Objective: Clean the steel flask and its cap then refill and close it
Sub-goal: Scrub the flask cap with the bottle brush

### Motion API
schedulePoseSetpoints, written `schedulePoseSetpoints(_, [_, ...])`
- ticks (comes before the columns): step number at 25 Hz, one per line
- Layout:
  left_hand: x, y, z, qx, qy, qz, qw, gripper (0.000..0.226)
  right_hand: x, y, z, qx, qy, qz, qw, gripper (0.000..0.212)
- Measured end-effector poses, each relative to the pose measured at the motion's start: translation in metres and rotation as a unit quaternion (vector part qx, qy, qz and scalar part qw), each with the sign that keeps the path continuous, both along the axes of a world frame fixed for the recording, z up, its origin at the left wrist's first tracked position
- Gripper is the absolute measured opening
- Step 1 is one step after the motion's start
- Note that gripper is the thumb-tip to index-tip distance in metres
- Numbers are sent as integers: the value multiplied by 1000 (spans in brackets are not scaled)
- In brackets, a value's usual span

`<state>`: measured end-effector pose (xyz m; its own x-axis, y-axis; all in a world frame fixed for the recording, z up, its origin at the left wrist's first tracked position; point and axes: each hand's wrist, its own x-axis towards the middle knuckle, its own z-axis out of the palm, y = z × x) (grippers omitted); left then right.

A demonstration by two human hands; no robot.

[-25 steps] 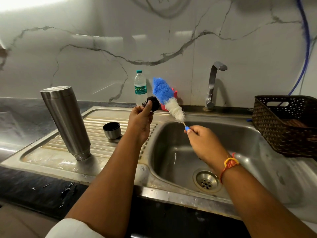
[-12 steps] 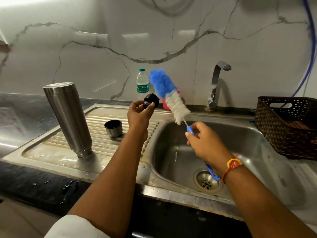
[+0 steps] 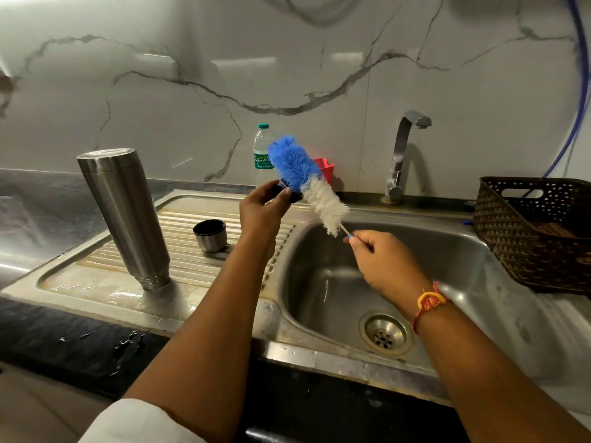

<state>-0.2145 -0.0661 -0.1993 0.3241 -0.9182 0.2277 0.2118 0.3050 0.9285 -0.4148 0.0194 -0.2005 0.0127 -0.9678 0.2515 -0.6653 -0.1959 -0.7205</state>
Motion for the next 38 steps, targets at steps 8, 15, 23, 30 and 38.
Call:
schedulePoseSetpoints(8, [1,-2,-3,-1,-33,-1,999,30,-6,5,6,41,-6,25,999,26])
schedulePoseSetpoints(15, [2,1,-1,-15,-24,3,1000,30,-7,8,7,58,-15,33,998,25])
schedulePoseSetpoints(23, [-4,-2,-4,-11,-15,25,1000,26,-5,5,7,62,-16,24,998,27])
schedulePoseSetpoints(30, [17,-9,4,-19,306,-8,952,15,-10,10,11,150,-173,4,973,27])
schedulePoseSetpoints(38, [3,-4,9,-7,323,-102,941,10,-5,25,23,330,-366,95,865,29])
